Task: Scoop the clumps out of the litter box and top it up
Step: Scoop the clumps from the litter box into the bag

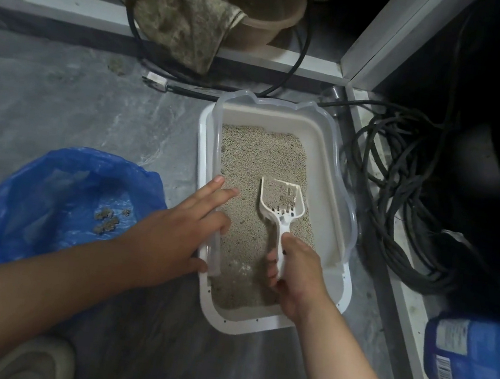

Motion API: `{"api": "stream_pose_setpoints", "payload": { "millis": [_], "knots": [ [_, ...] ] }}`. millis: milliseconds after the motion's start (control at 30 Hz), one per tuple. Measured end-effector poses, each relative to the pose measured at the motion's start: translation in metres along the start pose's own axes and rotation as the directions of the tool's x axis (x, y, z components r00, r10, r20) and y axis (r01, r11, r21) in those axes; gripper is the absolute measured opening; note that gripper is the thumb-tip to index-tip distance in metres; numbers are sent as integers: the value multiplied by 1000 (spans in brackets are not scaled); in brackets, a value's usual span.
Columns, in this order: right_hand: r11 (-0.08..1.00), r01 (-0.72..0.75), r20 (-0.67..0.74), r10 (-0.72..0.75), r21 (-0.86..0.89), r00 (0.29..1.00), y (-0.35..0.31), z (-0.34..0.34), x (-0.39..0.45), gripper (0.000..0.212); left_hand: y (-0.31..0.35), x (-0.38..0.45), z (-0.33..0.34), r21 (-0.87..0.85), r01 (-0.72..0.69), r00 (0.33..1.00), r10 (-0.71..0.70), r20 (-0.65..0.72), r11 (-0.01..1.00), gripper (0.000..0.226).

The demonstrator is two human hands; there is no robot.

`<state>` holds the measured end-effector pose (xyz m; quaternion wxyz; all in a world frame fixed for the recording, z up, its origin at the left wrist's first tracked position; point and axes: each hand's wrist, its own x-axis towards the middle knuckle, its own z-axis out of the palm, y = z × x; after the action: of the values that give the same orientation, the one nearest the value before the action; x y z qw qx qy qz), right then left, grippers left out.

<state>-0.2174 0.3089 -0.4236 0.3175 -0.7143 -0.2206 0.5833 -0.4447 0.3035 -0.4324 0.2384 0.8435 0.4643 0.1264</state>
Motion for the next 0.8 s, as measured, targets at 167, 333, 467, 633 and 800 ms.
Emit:
{"api": "stream_pose_setpoints", "payload": {
  "millis": [167, 333, 467, 633, 800],
  "knots": [
    [996, -2, 78, 9, -85, 997, 3, -3, -19, 20, -1, -4, -3, -16, 9, 1000, -9, -3, 1000, 57],
    [967, -25, 94, 50, -252, 994, -1, 11, -25, 23, 0, -7, -6, -46, 23, 1000, -23, -8, 999, 50],
    [953, -78, 86, 108, -293, 990, -5, 31, -21, 24, 0, -9, -8, -75, 39, 999, -40, -13, 996, 51],
    [945, -129, 45, 149, -300, 988, -22, 55, -8, 24, 0, -9, -6, -70, 28, 999, -31, -37, 997, 51],
    [942, -123, 39, 142, -312, 989, -37, 81, 16, 29, -3, -8, -2, -74, 23, 998, -26, -49, 997, 58]
  ]
}}
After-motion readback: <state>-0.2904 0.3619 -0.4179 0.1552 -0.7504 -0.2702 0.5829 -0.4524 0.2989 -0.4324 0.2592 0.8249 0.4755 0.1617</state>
